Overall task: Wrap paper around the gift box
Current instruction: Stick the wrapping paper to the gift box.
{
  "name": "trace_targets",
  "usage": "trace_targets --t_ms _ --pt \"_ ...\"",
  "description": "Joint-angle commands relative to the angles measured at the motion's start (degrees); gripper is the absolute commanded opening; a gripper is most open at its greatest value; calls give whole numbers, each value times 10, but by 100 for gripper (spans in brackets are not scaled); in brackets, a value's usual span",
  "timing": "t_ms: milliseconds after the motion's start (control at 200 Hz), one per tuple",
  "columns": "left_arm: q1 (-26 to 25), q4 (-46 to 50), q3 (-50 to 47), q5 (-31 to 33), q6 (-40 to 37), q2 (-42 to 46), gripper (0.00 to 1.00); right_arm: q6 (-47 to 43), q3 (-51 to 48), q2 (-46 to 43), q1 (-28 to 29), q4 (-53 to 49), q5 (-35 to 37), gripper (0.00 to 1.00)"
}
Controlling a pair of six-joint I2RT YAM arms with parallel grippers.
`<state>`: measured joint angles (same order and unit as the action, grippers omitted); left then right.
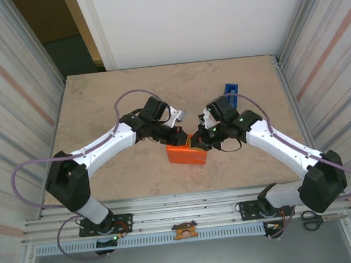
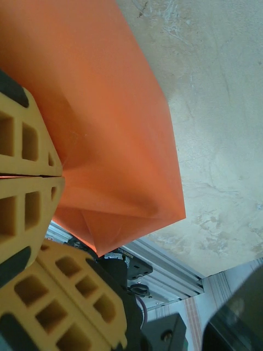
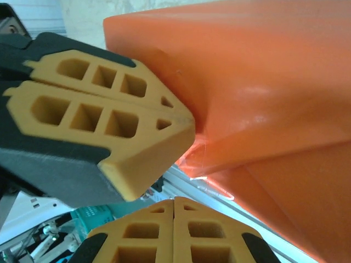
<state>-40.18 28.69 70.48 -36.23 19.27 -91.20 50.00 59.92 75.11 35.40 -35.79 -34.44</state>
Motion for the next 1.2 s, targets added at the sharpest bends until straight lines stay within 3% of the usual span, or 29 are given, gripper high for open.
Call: trace_targets --t_ms 0,120,306,561,887,1192 --pt "2 24 -17 3 -3 -13 10 14 -16 10 4 29 0 0" --pt "2 24 -17 2 -4 -13 9 4 -36 12 2 5 41 0" --pt "2 23 -21 1 -3 -11 9 6 -31 -5 3 -14 50 0" --pt "3 19 -25 4 1 -7 9 25 -1 -20 7 39 9 0" --pt "2 18 -26 4 1 -9 9 13 -57 14 13 23 60 0" --pt "3 17 -26 5 3 -10 9 3 -23 -48 5 42 35 0"
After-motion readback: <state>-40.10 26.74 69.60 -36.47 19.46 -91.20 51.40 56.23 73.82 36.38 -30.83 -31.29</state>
